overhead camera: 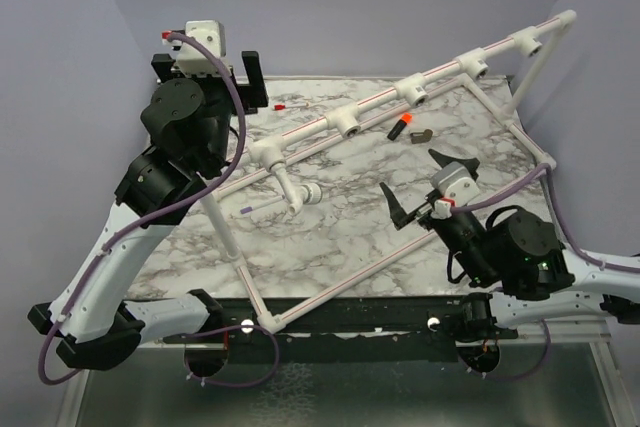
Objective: Install the water faucets
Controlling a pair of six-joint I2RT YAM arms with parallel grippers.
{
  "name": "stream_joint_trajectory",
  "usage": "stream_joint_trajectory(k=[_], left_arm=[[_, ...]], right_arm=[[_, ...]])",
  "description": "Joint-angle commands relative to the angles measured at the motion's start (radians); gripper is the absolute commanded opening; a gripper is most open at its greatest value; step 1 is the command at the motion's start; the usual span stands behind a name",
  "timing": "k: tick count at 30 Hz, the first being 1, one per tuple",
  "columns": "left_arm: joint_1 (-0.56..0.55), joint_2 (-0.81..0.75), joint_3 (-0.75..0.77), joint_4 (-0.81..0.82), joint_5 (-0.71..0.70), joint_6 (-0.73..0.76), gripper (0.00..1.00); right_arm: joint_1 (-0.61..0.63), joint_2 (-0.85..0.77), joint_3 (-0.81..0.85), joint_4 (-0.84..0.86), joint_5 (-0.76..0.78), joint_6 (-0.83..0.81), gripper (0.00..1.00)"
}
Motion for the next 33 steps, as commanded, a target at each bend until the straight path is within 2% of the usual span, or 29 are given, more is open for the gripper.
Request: stream_joint_trajectory(k=[1,6,9,12,15,23,26,33], left_arm=[[-0.005,-0.001,0.053,-0.054,0.307,-0.074,0.99],[-0.005,0.001,0.086,-0.063,0.494,-0.134,0.99],[-0.005,-0.002,0.093,-0.062,0.557,-0.163,0.99],[-0.005,-0.005,0.096,-0.061,0.606,-0.185,0.99],[-0.004,-0.011,0.095,-0.062,0.631,-0.193,0.99],[-0.005,-0.042,0.076,-0.070,0.644,-0.180,0.99],[-0.004,-0.058,0.064,-0.070,0.661,-0.166,0.99],[-0.005,-0.082,0.021,-0.070,0.692,-0.160,0.99]], right_arm=[[-0.003,-0.027,-0.086,-0.078,0.084,0.084,1.00],[-0.030,-0.064,-0.187,-0.075,0.086,0.149,1.00],[-0.108,-0.054,-0.249,-0.077,0.014,0.207,1.00],[-0.290,-0.001,-0.282,-0.128,-0.144,0.303,1.00],[-0.451,0.031,-0.346,-0.054,-0.281,0.334,1.00],[-0.743,0.192,-0.450,0.105,-0.540,0.443,1.00],[-0.870,0.252,-0.476,0.173,-0.601,0.463,1.00],[-1.138,0.362,-0.557,0.354,-0.571,0.533,1.00]])
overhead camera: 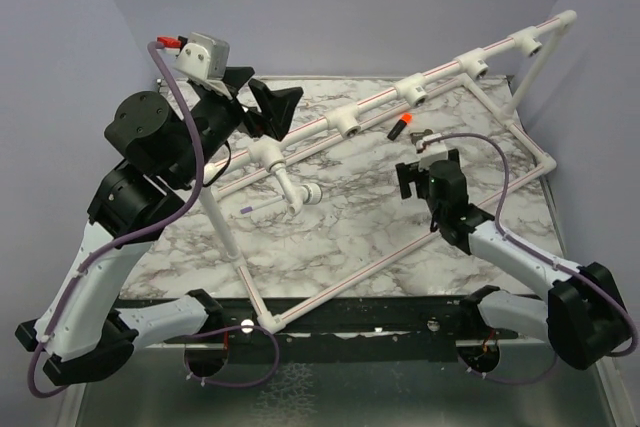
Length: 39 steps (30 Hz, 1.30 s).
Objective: Install the water faucets
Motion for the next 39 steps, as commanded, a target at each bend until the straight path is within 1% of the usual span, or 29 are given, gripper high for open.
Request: stream_joint_trajectory(k=[1,2,3,5,8,11,12,15,16,19,20,24,31,36,39], left_arm=[[-0.005,-0.020,-0.036,-0.021,0.049,0.013,0.99],[-0.005,-0.021,-0.036,-0.025,0.053,0.016,0.99],[-0.004,-0.023,-0.035,-0.030,0.059,0.019,0.99],[-0.005,-0.026,-0.037,-0.034,0.068,0.023,0.99],[-0.006,-0.036,-0.043,-0.037,0.070,0.032,0.99],[-0.006,-0.053,-0.058,-0.041,0.062,0.036,0.99],[-0.006,-0.061,-0.068,-0.041,0.061,0.040,0.99],[-0.006,-0.074,-0.094,-0.041,0.042,0.055,0.99],[-0.005,-0.075,-0.100,-0.043,0.036,0.060,0.99],[-0.005,-0.084,-0.120,-0.044,0.025,0.072,0.99],[-0.005,-0.085,-0.125,-0.042,0.022,0.077,0.99],[-0.006,-0.086,-0.122,-0.038,0.012,0.090,0.99],[-0.006,-0.101,-0.032,-0.037,-0.027,0.072,0.99],[-0.005,-0.121,-0.005,-0.004,0.043,0.019,0.99],[-0.006,-0.137,0.002,0.022,0.093,-0.007,0.99]], right_arm=[[-0.183,0.049,-0.069,0.193,-0.043,0.091,1.00],[-0.233,0.066,-0.082,0.221,-0.051,0.108,1.00],[-0.280,0.087,-0.091,0.246,-0.056,0.158,1.00],[-0.346,0.135,-0.116,0.327,-0.068,0.200,1.00],[-0.368,0.218,-0.186,0.549,0.022,0.172,1.00],[-0.395,0.311,-0.234,0.747,0.048,0.134,1.00],[-0.408,0.335,-0.242,0.812,0.014,0.140,1.00],[-0.420,0.414,-0.238,0.887,-0.111,0.125,1.00],[-0.420,0.457,-0.257,0.978,-0.131,0.098,1.00],[-0.420,0.481,-0.302,1.053,-0.179,0.077,1.00],[-0.420,0.489,-0.305,1.073,-0.188,0.072,1.00],[-0.420,0.471,-0.299,1.030,-0.169,0.080,1.00],[-0.420,0.477,-0.303,1.049,-0.169,0.074,1.00],[-0.420,0.482,-0.298,1.045,-0.172,0.074,1.00],[-0.420,0.487,-0.277,1.011,-0.178,0.084,1.00]])
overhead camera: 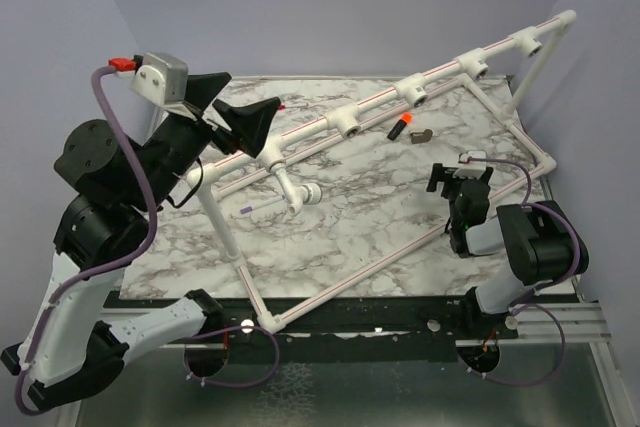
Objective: Install the water faucets
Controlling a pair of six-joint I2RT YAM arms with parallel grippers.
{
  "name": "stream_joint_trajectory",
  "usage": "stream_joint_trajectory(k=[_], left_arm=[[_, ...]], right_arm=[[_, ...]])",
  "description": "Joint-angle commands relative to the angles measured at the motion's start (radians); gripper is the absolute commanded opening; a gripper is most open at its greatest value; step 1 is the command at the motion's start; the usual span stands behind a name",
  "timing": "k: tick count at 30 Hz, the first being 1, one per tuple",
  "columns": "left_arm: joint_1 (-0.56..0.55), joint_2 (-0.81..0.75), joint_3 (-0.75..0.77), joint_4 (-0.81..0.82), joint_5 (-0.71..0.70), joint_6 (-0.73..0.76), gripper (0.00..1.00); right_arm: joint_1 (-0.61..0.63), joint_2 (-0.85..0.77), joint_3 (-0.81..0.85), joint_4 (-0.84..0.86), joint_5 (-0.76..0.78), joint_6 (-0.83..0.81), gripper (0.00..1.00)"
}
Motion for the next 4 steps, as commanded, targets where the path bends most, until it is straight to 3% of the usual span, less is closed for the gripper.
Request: stream_joint_trajectory(k=[1,4], left_arm=[[-0.005,-0.030,0.027,0.053,0.087,-0.057,0.99],[-0.006,-0.049,0.002,0.059,0.098,-0.054,0.99]], right_arm=[[-0.003,0.013,0.023,-0.005,-0.024,-0.003,1.00],[-0.004,0.004,0.001,0.028,-0.021,-0.006,1.00]])
